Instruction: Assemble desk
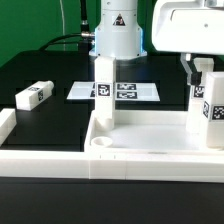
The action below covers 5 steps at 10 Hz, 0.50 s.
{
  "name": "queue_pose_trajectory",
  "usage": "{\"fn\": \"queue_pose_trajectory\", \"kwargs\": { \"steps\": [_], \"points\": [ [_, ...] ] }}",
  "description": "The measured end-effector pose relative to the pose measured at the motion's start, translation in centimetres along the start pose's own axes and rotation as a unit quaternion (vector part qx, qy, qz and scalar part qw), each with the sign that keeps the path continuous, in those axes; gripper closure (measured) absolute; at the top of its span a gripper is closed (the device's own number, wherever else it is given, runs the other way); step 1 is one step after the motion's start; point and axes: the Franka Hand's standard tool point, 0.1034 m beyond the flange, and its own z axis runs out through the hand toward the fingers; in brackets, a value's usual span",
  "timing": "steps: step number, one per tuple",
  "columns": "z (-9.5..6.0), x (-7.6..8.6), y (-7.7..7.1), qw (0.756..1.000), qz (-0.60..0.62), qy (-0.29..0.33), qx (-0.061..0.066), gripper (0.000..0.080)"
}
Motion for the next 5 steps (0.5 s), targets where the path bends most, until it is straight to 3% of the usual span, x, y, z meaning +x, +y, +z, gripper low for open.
{"fn": "queue_pose_trajectory", "kwargs": {
  "steps": [5],
  "points": [
    [0.15,0.07,0.20,0.979,-0.203,0.006,-0.009,0.0150]
  ]
}}
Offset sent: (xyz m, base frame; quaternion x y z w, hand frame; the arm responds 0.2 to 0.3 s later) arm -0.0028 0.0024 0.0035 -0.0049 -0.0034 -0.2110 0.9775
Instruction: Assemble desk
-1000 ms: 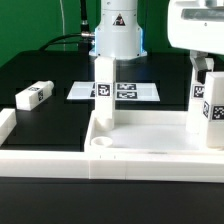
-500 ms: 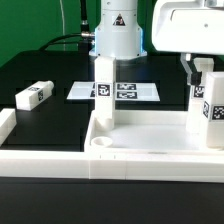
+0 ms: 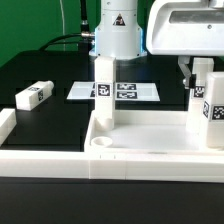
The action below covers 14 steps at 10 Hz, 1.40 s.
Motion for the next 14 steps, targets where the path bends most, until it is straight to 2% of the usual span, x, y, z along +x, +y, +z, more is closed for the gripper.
{"fn": "queue_pose_trajectory", "kwargs": {
  "steps": [1,2,3,4,5,8,10,13,14],
  "points": [
    [0.01,0.04,0.14,1.000,-0.029,0.000,-0.002,0.0150],
    [0.03,0.05,0.19,0.999,-0.042,0.000,-0.002,0.0237],
    [0.04,0.05,0.18,0.999,-0.037,0.000,-0.002,0.0379],
    [0.04,0.05,0.19,0.999,-0.037,0.000,-0.002,0.0379],
    [0.04,0.05,0.19,0.999,-0.034,0.000,-0.002,0.0511],
    [0.04,0.05,0.19,1.000,-0.025,0.000,-0.002,0.0511],
    [0.06,0.02,0.21,0.997,0.074,0.000,-0.002,0.0511],
    [0.17,-0.01,0.27,0.971,0.240,0.004,-0.001,0.0509],
    [0.19,0.13,0.44,0.956,0.292,0.010,0.010,0.0509]
  ]
}}
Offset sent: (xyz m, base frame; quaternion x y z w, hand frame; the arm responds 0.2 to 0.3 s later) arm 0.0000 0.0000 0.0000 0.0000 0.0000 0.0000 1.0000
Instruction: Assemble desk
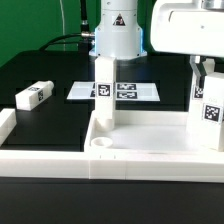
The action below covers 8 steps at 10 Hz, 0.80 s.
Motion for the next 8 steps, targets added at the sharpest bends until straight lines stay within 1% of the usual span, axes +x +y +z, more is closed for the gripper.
{"fn": "queue_pose_trajectory", "kwargs": {
  "steps": [2,4,6,8],
  "points": [
    [0.02,0.11,0.13,0.996,0.088,-0.001,0.002,0.0509],
    [0.05,0.17,0.17,0.984,0.177,-0.002,0.004,0.0509],
    [0.04,0.39,0.38,0.975,0.221,-0.003,0.002,0.0509],
    [0.06,0.33,0.35,0.960,0.281,-0.003,0.002,0.0508]
  ]
}}
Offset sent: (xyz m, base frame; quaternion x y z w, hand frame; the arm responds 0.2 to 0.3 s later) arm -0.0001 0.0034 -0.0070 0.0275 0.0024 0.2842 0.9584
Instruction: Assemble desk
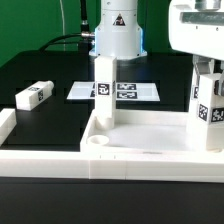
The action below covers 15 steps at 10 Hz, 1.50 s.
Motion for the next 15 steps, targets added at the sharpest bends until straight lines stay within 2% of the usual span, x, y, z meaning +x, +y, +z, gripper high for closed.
{"fn": "queue_pose_trajectory", "kwargs": {
  "steps": [3,5,6,7,8,9,12,15],
  "points": [
    [0.02,-0.09,0.00,0.998,0.066,0.000,0.000,0.0508],
    [0.07,-0.09,0.01,0.999,0.037,0.000,0.000,0.0508],
    [0.11,-0.08,0.00,1.000,0.018,0.000,0.000,0.0325],
    [0.06,-0.04,-0.11,1.000,-0.004,0.000,0.001,0.0211],
    [0.06,-0.25,-0.15,1.000,-0.030,0.000,0.001,0.0211],
    [0.08,-0.22,-0.13,0.997,-0.078,0.000,0.001,0.0162],
    [0.09,-0.18,-0.12,0.986,-0.166,0.001,0.000,0.0153],
    [-0.02,-0.42,-0.29,0.957,-0.291,0.002,0.001,0.0151]
  ]
}}
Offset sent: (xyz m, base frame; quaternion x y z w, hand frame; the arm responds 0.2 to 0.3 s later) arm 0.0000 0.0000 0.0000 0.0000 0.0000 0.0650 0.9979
